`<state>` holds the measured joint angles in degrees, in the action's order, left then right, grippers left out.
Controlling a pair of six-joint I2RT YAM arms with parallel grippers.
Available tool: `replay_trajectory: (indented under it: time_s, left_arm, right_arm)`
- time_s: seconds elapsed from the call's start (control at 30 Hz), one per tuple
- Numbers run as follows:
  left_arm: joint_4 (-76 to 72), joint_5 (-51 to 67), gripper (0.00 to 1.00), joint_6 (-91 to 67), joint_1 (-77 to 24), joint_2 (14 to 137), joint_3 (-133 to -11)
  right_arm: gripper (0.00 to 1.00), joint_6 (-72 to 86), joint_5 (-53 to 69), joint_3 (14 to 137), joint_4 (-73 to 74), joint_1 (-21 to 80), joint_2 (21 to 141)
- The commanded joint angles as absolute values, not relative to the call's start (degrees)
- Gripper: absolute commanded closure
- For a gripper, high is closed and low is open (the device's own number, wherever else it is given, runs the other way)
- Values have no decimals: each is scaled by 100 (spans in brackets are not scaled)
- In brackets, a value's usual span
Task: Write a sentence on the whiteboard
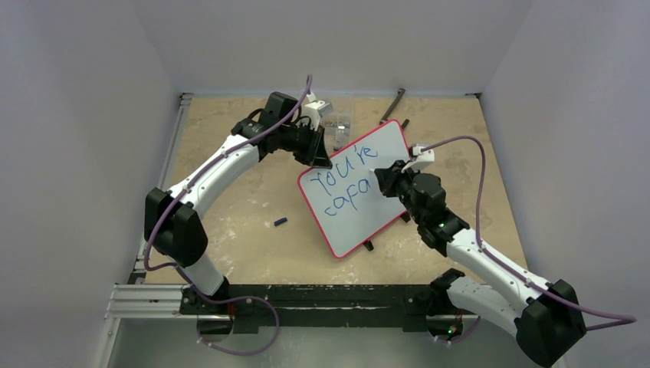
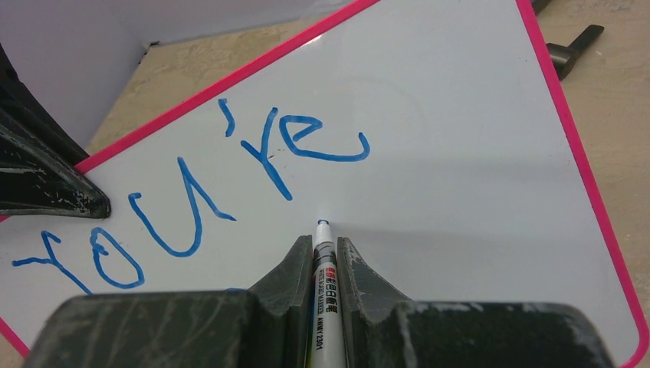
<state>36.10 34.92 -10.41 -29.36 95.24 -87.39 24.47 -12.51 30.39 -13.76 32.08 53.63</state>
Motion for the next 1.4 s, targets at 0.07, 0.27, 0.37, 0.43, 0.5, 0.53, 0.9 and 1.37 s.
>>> replay_trajectory:
  time_s: [0.07, 0.27, 0.37, 0.43, 0.5, 0.53, 0.9, 1.37]
  left_arm:
    - [3450, 2953, 100, -835, -2848, 9405, -8789]
    - [3451, 2953, 100, -839, -2847, 9394, -8789]
    - [3452, 2953, 100, -848, -2840, 9387, -8789]
    - [3450, 2953, 100, -852, -2839, 9388, -8789]
    - [3453, 2961, 100, -853, -2839, 9380, -8784]
    - [3453, 2962, 100, -860, -2839, 9379, -8780]
    - [3442, 2996, 100, -853, -2839, 9398, -8780]
    - [3434, 3041, 100, -835, -2839, 9422, -8778]
  right_arm:
    - [100, 2579, -1349, 2963, -1295, 3181, 5314]
    - [100, 2789, -1275, 2684, -970, 3178, 5144]
    - [100, 2883, -1271, 2572, -821, 3181, 5030]
    - [100, 2917, -1305, 2533, -748, 3179, 4988]
    - [100, 2926, -1321, 2523, -705, 3181, 4967]
    - [100, 2927, -1324, 2529, -691, 3181, 4958]
    - [100, 2777, -1301, 2982, -731, 3181, 5071]
    - [100, 2611, -1520, 3400, -879, 3180, 5442]
